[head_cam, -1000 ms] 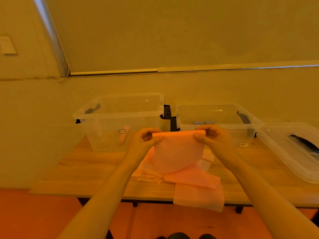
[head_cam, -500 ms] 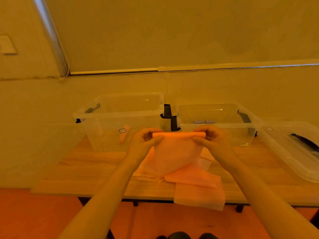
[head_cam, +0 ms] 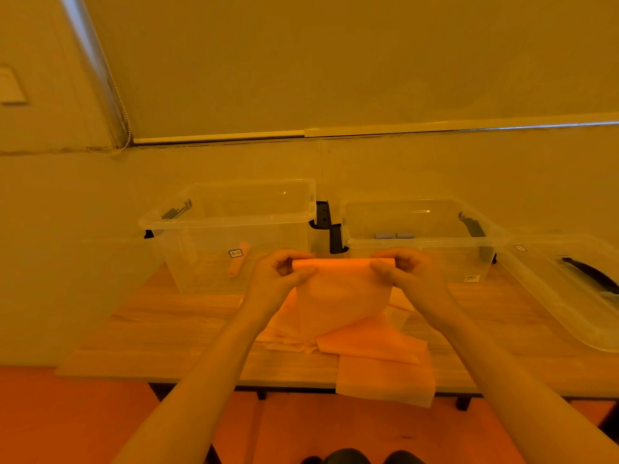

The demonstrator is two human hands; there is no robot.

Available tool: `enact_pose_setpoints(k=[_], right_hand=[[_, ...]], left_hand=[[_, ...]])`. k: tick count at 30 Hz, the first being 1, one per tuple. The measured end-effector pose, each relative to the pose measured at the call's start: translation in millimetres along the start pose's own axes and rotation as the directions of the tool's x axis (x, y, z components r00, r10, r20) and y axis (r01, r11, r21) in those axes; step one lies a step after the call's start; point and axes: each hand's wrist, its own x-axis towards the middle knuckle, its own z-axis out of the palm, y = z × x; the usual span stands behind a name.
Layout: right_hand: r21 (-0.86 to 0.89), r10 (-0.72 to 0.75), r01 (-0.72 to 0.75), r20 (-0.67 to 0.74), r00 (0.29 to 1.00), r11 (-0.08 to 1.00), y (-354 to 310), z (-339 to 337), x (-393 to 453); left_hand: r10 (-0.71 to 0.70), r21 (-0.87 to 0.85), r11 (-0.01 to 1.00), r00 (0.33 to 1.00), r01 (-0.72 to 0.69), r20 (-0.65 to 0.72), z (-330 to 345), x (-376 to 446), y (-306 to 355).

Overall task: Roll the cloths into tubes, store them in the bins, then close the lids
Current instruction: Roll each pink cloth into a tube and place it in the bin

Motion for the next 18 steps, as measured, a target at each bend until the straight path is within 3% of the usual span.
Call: enact_pose_setpoints(k=[18], right_hand=[[0.006, -0.065, 0.065, -0.028, 0.998, 0.998, -0.3, 0.8, 0.2]], left_hand=[[0.009, -0.029, 1.0, 1.0, -0.008, 0.016, 2.3, -6.9, 2.2]])
